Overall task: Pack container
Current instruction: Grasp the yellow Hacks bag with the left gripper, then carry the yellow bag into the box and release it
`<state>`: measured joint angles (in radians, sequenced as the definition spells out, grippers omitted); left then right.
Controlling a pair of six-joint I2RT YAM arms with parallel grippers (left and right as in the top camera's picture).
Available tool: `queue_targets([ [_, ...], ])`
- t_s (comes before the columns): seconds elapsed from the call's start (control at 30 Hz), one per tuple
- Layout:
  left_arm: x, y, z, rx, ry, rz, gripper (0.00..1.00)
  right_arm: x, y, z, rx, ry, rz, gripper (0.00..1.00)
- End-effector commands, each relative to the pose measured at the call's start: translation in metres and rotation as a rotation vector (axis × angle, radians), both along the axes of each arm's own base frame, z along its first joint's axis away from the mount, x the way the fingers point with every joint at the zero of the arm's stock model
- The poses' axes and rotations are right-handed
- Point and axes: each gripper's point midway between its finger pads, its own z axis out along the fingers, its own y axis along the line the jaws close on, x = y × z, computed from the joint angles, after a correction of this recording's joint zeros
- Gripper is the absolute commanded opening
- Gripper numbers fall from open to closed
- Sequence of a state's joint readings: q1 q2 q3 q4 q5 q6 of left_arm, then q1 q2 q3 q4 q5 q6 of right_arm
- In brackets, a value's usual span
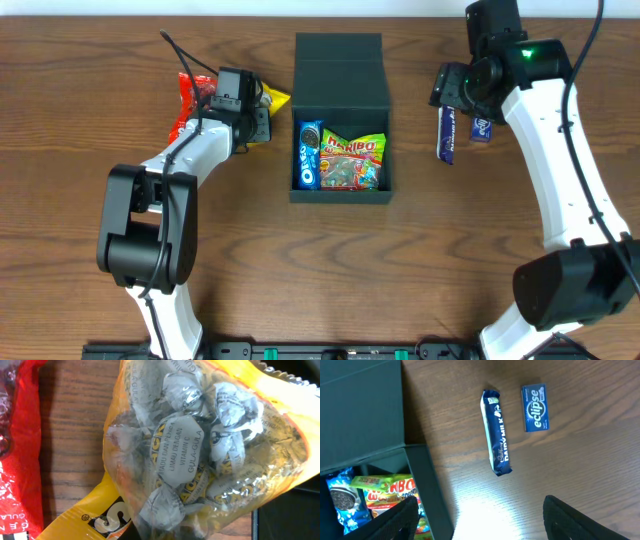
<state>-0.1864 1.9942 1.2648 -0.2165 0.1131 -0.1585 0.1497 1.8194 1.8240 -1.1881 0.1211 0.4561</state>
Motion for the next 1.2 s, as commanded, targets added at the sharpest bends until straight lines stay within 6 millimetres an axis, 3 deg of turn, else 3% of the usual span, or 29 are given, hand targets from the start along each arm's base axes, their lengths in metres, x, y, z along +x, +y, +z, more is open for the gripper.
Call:
queue_targets([
  [0.0, 0.006, -0.005, 0.037, 0.003, -0.096, -0.089, 0.06, 0.001, -0.004, 0.002, -0.016, -0.003, 0.022, 0.79],
  [0.1, 0.011, -0.007, 0.097, 0.062, -0.257, -0.197, 0.06, 0.001, -0.004, 0.002, -0.016, -0.003, 0.022, 0.79],
  [0.2, 0.003, -0.016, 0.139, 0.124, -0.374, -0.37, 0.06, 0.002, -0.007, 0.002, -0.016, -0.004, 0.015, 0.79],
  [0.3, -0.016, -0.036, 0.165, 0.151, -0.461, -0.626, 0.06, 0.002, -0.017, 0.004, -0.015, -0.008, -0.008, 0.79],
  [0.4, -0.034, -0.055, 0.175, 0.115, -0.505, -0.784, 0.06, 0.001, -0.029, 0.009, -0.014, -0.019, -0.036, 0.79],
  [0.6, -0.059, -0.098, 0.174, 0.031, -0.52, -0.949, 0.06, -0.004, -0.057, 0.027, -0.011, -0.062, -0.104, 0.8],
  [0.77, -0.083, -0.145, 0.168, 0.096, -0.561, -1.145, 0.06, -0.009, -0.069, 0.036, -0.011, -0.082, -0.133, 0.8],
  [0.83, -0.089, -0.16, 0.155, 0.198, -0.557, -1.212, 0.06, -0.011, -0.07, 0.038, -0.012, -0.084, -0.135, 0.8],
  [0.97, -0.083, -0.168, 0.121, 0.353, -0.482, -1.208, 0.06, -0.014, -0.07, 0.036, -0.012, -0.069, -0.135, 0.8],
  [1.17, -0.078, -0.177, 0.068, 0.366, -0.391, -1.233, 0.06, -0.016, -0.07, 0.036, -0.013, -0.061, -0.135, 0.8],
])
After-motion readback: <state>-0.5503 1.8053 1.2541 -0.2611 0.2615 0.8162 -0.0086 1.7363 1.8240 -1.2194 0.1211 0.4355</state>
